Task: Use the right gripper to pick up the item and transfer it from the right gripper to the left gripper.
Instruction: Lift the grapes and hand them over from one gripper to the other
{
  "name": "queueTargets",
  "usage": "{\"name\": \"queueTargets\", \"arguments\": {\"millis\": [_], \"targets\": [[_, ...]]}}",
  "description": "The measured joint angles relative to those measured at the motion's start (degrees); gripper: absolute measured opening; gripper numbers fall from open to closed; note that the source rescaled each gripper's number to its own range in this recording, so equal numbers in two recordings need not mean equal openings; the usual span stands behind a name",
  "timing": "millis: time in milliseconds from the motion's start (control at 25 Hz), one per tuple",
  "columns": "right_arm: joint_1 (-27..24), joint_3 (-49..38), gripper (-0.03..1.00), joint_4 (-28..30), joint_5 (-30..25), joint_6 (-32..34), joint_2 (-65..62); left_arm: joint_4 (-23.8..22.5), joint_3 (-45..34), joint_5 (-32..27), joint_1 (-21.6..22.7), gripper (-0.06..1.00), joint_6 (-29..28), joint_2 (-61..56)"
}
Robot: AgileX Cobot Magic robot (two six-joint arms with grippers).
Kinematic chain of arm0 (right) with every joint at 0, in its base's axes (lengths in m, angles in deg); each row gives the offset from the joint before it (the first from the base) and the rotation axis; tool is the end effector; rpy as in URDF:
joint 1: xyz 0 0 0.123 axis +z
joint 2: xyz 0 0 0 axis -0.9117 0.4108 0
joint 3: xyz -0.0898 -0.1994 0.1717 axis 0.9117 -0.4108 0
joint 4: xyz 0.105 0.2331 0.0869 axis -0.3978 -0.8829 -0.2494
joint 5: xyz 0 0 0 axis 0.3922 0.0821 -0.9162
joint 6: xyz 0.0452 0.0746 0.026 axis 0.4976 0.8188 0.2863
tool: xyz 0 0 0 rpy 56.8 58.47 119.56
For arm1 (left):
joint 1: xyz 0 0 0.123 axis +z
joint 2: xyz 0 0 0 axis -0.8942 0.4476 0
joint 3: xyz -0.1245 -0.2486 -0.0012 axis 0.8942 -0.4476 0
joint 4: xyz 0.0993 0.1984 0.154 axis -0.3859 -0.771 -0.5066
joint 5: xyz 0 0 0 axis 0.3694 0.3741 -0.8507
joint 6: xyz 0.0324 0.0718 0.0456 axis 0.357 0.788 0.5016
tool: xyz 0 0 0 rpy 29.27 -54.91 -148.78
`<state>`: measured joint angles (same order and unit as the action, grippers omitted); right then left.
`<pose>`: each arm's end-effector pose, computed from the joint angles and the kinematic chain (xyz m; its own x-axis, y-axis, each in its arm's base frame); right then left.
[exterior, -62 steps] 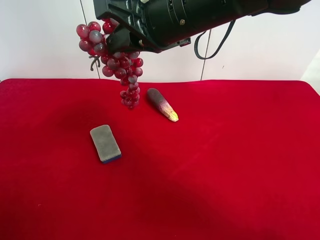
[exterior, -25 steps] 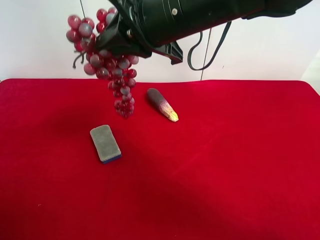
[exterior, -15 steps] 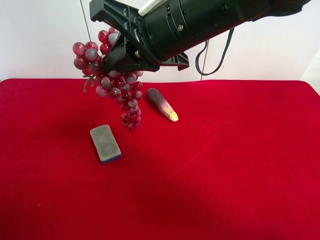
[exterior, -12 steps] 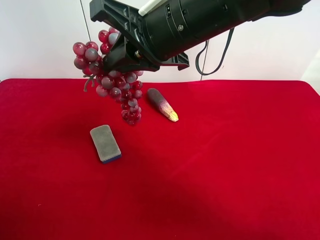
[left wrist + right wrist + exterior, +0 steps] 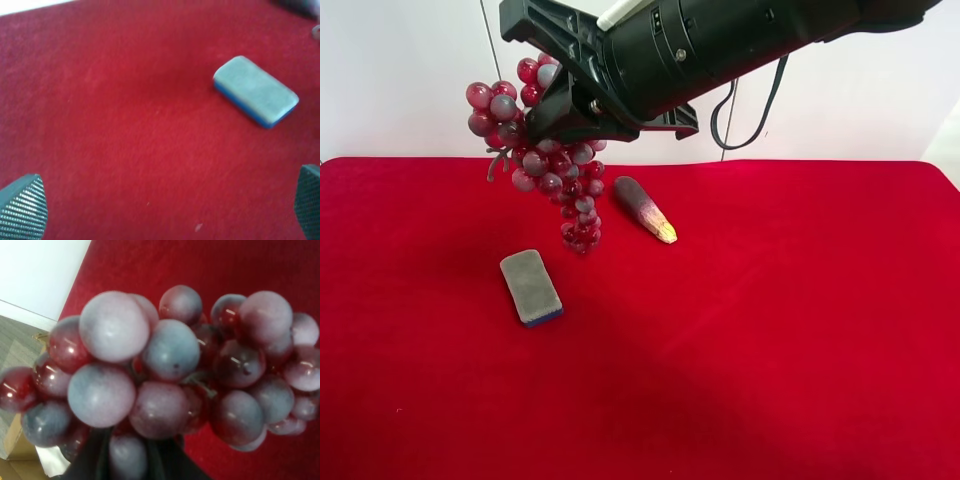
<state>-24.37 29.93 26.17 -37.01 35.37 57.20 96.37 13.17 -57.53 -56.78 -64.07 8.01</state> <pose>0.2509 0.2638 0.3110 -0.7936 -0.0676 -0.6046 -0.5025 0.6331 0.5888 0.0155 -0.0196 0.2993 -0.3650 0.1160 -0.9238 0.1629 0.9849 0.0593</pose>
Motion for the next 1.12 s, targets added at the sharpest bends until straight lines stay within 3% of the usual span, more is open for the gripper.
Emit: {"name": "queueTargets", "arguments": {"millis": [160,280,640,1120], "targets": [[0.0,0.0,0.06,0.0,0.0,0.0,0.0,7.3,0.2,2.5,0.0,1.0,0.8,3.5],[0.0,0.0,0.06,0.0,0.0,0.0,0.0,10.0,0.2,4.2,0.0,1.0,2.8,6.5],[0.0,0.0,0.06,0.0,0.0,0.0,0.0,27.6,0.2,10.8,0.0,1.0,20.5,21.5],[0.0,0.0,0.06,0.0,0.0,0.0,0.0,29.7,0.2,16.4,0.0,1.0,29.8,36.3]]}}
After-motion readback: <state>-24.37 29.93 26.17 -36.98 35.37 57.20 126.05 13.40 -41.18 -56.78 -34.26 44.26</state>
